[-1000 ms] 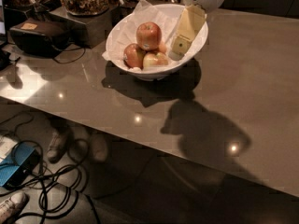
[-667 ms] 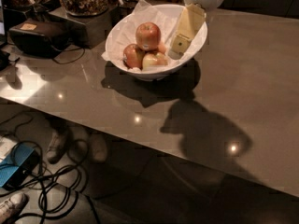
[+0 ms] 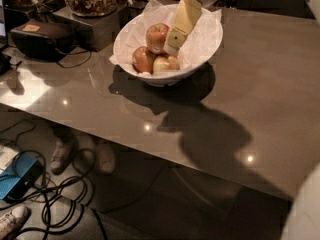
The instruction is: Pick apple from white bowl
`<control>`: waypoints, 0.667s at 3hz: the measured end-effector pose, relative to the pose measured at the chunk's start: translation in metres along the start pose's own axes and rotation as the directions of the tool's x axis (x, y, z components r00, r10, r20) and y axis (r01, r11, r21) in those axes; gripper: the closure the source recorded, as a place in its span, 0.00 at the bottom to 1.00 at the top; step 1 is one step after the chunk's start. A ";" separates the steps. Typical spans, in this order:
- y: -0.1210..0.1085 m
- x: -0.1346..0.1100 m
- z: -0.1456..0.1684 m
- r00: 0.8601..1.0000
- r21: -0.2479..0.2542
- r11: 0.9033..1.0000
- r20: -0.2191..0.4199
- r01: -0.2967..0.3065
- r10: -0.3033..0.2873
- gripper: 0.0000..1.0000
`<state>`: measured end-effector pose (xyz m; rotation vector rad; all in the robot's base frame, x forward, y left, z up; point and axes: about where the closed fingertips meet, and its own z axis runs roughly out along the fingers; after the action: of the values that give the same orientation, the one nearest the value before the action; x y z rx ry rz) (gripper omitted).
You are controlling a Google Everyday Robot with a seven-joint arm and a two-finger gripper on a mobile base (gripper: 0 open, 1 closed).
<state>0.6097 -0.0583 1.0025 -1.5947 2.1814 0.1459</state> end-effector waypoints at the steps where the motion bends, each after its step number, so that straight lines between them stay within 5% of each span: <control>1: -0.016 -0.019 0.010 1.000 -0.021 1.000 0.013 -0.021 0.021 0.00; 2: -0.031 -0.030 0.018 0.999 -0.031 0.999 0.027 -0.045 0.046 0.06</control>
Offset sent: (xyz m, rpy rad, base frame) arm 0.0571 0.0183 0.0082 0.0367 0.1025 -0.0370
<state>0.6509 -0.0360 1.0037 -1.5506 2.2052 0.2143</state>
